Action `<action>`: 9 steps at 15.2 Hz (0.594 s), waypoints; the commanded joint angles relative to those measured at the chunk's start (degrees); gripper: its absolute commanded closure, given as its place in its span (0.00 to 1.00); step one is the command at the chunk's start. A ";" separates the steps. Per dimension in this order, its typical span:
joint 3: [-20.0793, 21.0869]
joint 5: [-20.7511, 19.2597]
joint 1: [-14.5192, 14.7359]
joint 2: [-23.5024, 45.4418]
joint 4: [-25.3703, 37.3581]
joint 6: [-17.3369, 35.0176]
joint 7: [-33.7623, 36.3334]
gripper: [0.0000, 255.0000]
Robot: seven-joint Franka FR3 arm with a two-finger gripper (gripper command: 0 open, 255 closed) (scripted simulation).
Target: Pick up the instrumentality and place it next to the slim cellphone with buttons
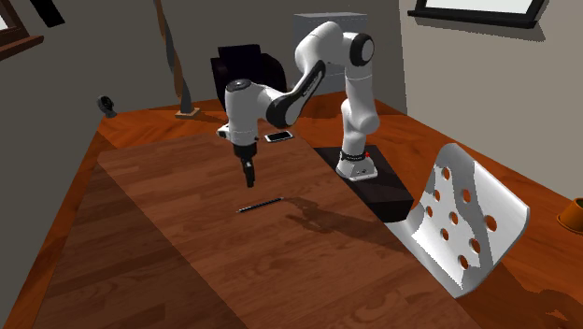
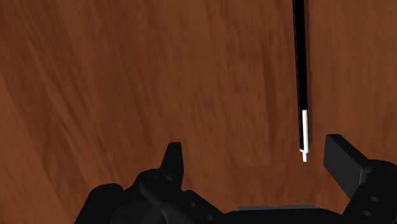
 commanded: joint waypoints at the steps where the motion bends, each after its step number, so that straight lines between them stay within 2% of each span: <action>1: 0.16 -3.05 1.89 5.02 4.69 -0.56 2.04 0.00; 6: -0.81 -9.18 7.60 16.98 16.97 -2.76 5.06 0.00; 9: -1.18 -9.80 8.07 18.29 17.11 -1.72 5.37 0.00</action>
